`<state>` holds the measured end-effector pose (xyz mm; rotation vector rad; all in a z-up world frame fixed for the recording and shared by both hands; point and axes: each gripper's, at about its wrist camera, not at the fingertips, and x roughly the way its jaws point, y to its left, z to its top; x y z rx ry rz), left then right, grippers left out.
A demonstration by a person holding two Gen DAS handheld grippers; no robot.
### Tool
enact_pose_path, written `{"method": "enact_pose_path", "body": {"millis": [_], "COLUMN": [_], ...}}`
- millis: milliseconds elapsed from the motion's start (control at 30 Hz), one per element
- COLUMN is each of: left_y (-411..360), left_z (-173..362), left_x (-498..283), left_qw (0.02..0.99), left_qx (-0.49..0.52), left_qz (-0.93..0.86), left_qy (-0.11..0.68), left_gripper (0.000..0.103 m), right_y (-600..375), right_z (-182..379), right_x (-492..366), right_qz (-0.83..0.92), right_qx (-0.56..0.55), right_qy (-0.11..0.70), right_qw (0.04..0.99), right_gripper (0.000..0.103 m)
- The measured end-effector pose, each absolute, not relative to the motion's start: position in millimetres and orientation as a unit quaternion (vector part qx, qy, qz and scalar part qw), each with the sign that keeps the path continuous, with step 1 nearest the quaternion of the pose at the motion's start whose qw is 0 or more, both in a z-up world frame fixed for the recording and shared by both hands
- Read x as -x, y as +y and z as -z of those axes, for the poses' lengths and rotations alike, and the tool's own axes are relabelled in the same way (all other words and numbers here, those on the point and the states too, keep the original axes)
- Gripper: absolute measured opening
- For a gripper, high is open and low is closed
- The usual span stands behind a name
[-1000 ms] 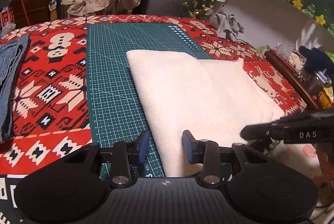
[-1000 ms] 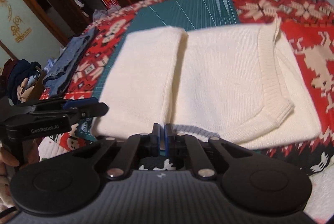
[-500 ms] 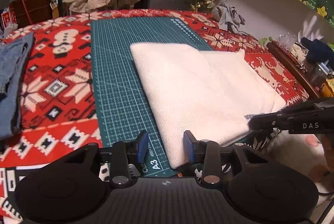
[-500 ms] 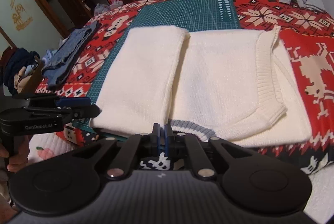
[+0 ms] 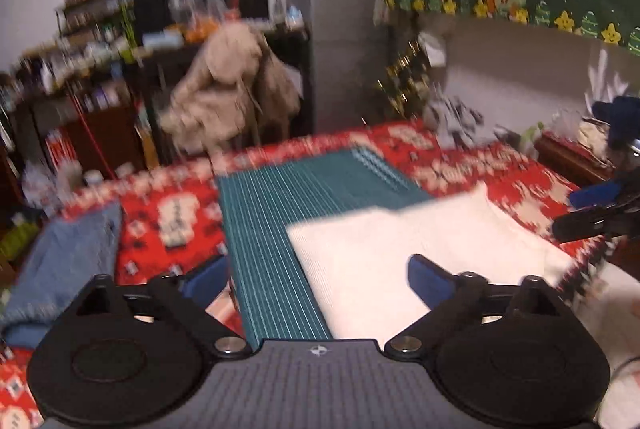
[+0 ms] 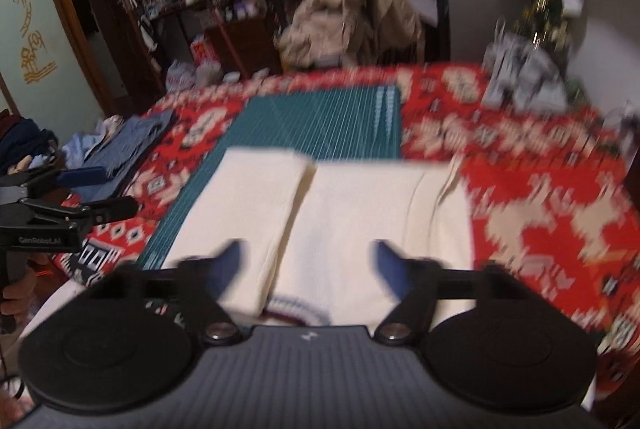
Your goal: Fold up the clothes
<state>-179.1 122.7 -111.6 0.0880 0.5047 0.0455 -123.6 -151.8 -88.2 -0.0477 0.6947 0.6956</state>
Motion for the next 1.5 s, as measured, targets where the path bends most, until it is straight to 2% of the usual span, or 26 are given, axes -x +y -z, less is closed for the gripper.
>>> {"method": "enact_pose_path", "body": {"millis": [100, 267, 467, 633, 733, 767, 800, 833, 867, 900, 933, 1000, 1167, 1200, 1233, 1267, 1433, 1500], "left_y": [114.7, 117.2, 132.4, 158.7, 170.6, 173.5, 174.9, 175.7, 175.5, 174.8, 175.4, 176.7, 179.2, 178.9, 178.7, 178.5, 174.7, 169.8], "left_z": [105.3, 102.0, 112.0, 122.2, 131.1, 134.1, 137.2, 140.6, 144.1, 147.4, 150.3, 156.0, 170.1, 172.4, 173.6, 173.2, 164.9, 168.8], "left_x": [175.1, 156.1, 126.5, 96.4, 83.4, 79.9, 75.9, 71.7, 67.9, 64.9, 62.5, 57.6, 53.2, 52.7, 52.8, 53.1, 54.4, 51.8], "left_qw": [0.969, 0.966, 0.971, 0.958, 0.951, 0.951, 0.95, 0.95, 0.948, 0.945, 0.943, 0.938, 0.932, 0.931, 0.93, 0.93, 0.933, 0.931], "left_qx": [-0.071, -0.038, 0.005, 0.084, 0.128, 0.135, 0.133, 0.129, 0.128, 0.131, 0.134, 0.14, 0.137, 0.137, 0.137, 0.138, 0.137, 0.129], "left_qz": [-0.058, -0.028, -0.005, 0.041, 0.052, 0.052, 0.045, 0.038, 0.033, 0.034, 0.036, 0.042, 0.052, 0.053, 0.053, 0.053, 0.073, 0.081], "left_qy": [0.231, 0.254, 0.238, 0.271, 0.276, 0.275, 0.278, 0.283, 0.29, 0.297, 0.303, 0.314, 0.332, 0.335, 0.336, 0.336, 0.324, 0.332], "left_gripper": [0.103, 0.103, 0.102, 0.102, 0.092, 0.081, 0.071, 0.064, 0.047, 0.033, 0.029, 0.021, 0.018, 0.018, 0.018, 0.018, 0.018, 0.018], "right_y": [-149.3, -134.4, -115.6, -98.3, -87.8, -83.5, -78.6, -73.7, -69.3, -65.1, -60.9, -52.6, -39.7, -38.3, -37.2, -36.2, -29.1, -27.3], "right_z": [72.0, 61.1, 66.8, 86.3, 98.3, 103.1, 109.3, 115.9, 122.1, 128.1, 134.1, 146.0, 172.7, 175.1, 176.1, 177.1, 155.9, 157.3], "right_x": [124.2, 118.5, 101.1, 67.5, 46.9, 39.5, 32.1, 24.6, 17.8, 11.3, 4.8, -8.3, -29.4, -31.4, -32.5, -33.7, -13.8, -12.9], "right_qz": [-0.344, -0.342, -0.335, -0.337, -0.338, -0.341, -0.342, -0.342, -0.342, -0.341, -0.34, -0.338, -0.344, -0.347, -0.351, -0.354, -0.35, -0.34], "right_qx": [0.035, 0.043, 0.047, 0.014, -0.007, -0.012, -0.015, -0.017, -0.019, -0.022, -0.025, -0.03, -0.066, -0.071, -0.074, -0.077, -0.015, -0.002], "right_qy": [0.314, 0.298, 0.238, 0.269, 0.29, 0.301, 0.314, 0.325, 0.337, 0.35, 0.362, 0.385, 0.432, 0.434, 0.433, 0.431, 0.375, 0.379], "right_qw": [0.884, 0.89, 0.911, 0.902, 0.895, 0.89, 0.886, 0.881, 0.877, 0.872, 0.868, 0.858, 0.831, 0.828, 0.827, 0.826, 0.858, 0.861], "right_gripper": [0.102, 0.102, 0.102, 0.102, 0.102, 0.102, 0.099, 0.09, 0.082, 0.065, 0.051, 0.042, 0.042, 0.037, 0.014, 0.01, 0.009, 0.009]}}
